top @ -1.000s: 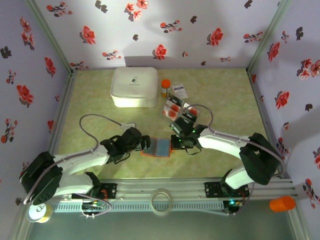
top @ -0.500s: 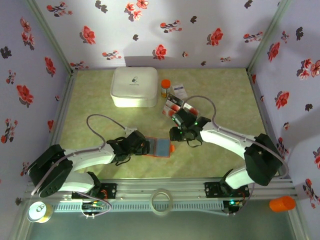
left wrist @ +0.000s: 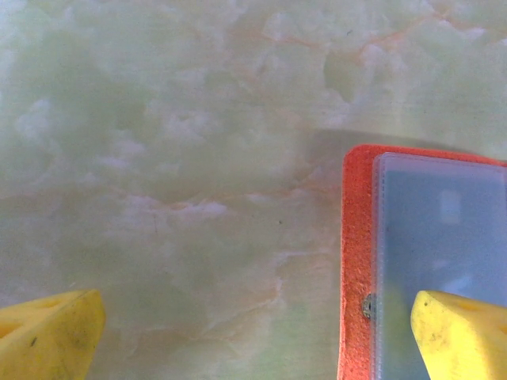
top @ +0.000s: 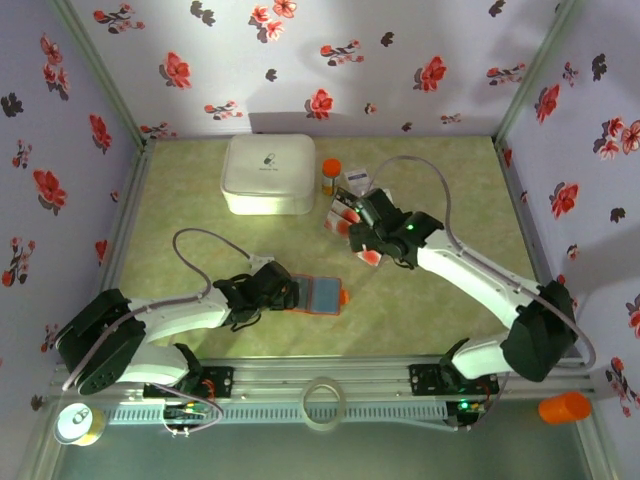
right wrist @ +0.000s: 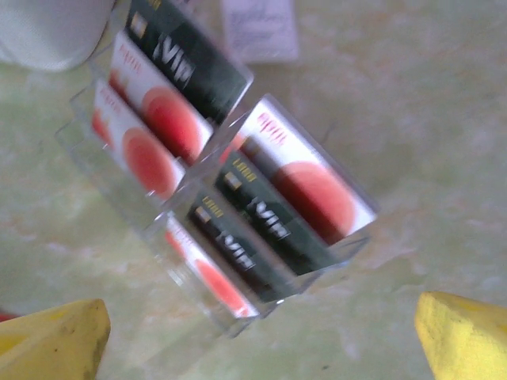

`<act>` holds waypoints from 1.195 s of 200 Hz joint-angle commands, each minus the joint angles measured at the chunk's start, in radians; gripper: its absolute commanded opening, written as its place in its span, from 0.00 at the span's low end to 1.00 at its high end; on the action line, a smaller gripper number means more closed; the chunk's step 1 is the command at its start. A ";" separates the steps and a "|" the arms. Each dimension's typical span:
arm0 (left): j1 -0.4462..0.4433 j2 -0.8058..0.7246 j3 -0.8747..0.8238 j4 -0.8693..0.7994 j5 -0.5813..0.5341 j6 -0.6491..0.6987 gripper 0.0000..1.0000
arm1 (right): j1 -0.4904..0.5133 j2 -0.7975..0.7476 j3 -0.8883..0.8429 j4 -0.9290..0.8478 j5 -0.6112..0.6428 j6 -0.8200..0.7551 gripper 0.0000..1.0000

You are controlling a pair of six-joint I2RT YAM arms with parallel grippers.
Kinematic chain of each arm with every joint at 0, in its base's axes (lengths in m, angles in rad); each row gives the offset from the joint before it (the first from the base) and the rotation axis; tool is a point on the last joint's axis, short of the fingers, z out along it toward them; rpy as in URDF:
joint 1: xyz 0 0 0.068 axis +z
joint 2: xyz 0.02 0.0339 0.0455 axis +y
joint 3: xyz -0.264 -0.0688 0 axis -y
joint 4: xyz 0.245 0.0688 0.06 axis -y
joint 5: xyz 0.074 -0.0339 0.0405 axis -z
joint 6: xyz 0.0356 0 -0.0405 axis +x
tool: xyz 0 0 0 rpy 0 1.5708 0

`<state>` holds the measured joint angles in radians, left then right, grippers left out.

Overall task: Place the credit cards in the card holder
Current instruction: Pick up the credit card from the storage box.

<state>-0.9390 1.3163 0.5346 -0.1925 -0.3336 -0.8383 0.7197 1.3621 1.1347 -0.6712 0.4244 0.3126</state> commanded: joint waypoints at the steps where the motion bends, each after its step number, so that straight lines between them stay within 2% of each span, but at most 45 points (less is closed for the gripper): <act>1: -0.009 -0.004 -0.006 -0.009 -0.033 -0.004 1.00 | -0.003 -0.044 -0.005 0.000 0.140 -0.067 0.99; 29: -0.009 -0.005 -0.007 -0.007 -0.034 -0.002 1.00 | -0.007 -0.053 -0.017 -0.002 0.120 -0.076 0.99; 75: -0.010 -0.005 -0.010 0.001 -0.034 -0.001 1.00 | -0.009 0.008 -0.006 -0.042 -0.119 -0.093 0.99; 99: -0.011 -0.011 -0.016 0.000 -0.034 -0.003 1.00 | -0.009 0.054 0.010 -0.052 -0.180 -0.099 0.99; 126: -0.010 -0.018 -0.021 0.002 -0.035 -0.002 1.00 | -0.010 0.122 0.038 -0.072 -0.229 -0.105 0.85; 149: -0.011 -0.018 -0.021 0.005 -0.035 -0.004 1.00 | -0.011 0.190 0.065 -0.097 -0.252 -0.110 0.68; 182: -0.011 -0.021 -0.024 0.008 -0.036 -0.007 1.00 | -0.011 0.256 0.084 -0.114 -0.192 -0.127 0.47; 216: -0.012 -0.020 -0.026 0.013 -0.035 -0.008 1.00 | -0.012 0.311 0.107 -0.129 -0.144 -0.154 0.35; 239: -0.014 -0.018 -0.029 0.014 -0.035 -0.010 1.00 | -0.014 0.345 0.121 -0.131 -0.133 -0.166 0.32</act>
<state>-0.9440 1.3151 0.5224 -0.1867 -0.3401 -0.8387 0.7132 1.6745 1.2205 -0.7696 0.2474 0.1741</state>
